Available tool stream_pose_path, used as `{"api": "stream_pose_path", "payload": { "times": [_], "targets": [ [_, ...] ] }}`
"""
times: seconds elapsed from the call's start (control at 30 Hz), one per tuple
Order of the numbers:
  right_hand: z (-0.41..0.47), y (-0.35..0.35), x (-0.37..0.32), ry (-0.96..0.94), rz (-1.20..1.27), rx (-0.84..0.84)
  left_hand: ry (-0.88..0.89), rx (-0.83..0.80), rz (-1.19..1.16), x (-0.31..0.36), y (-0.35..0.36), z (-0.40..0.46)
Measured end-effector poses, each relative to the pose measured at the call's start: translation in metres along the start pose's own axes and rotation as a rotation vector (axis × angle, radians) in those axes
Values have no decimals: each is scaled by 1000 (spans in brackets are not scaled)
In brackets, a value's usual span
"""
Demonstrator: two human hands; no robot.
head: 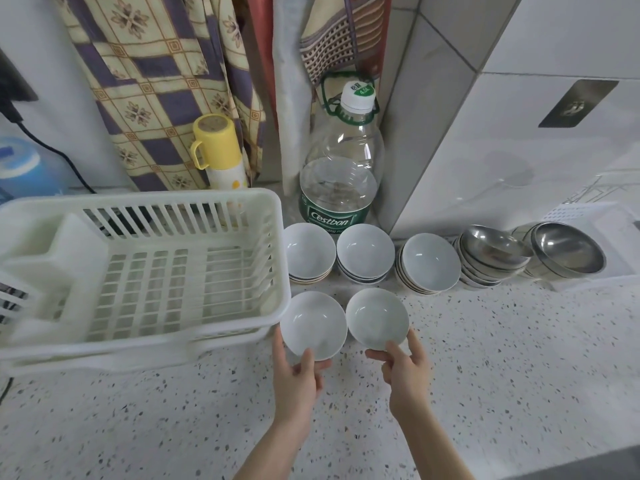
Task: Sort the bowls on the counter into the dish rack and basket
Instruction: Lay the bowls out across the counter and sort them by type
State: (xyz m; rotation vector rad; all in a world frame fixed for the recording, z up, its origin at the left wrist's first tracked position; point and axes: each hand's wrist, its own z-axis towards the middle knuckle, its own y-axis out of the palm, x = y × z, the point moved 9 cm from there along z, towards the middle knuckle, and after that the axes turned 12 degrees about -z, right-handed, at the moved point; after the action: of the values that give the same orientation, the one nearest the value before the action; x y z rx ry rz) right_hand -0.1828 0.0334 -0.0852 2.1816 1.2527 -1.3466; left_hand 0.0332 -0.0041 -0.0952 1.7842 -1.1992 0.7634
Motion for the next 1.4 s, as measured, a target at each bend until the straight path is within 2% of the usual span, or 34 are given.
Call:
{"api": "stream_pose_path", "payload": {
  "times": [0.3, 0.57, 0.8, 1.23, 1.4],
  "targets": [
    [4, 2, -3, -38, -96, -114, -21, -28, 4, -5, 5, 0],
    [9, 1, 1, 14, -76, -221, -67, -111, 5, -6, 15, -6],
    [11, 0, -1, -25, -130, -260, -95, -138, -4, -4, 23, -9],
    [4, 4, -1, -74, -206, -249, -69, -113, -102, -6, 27, -10],
    [3, 3, -3, -91, -240, -223, -50, -55, -121, -3, 24, -10]
  ]
}}
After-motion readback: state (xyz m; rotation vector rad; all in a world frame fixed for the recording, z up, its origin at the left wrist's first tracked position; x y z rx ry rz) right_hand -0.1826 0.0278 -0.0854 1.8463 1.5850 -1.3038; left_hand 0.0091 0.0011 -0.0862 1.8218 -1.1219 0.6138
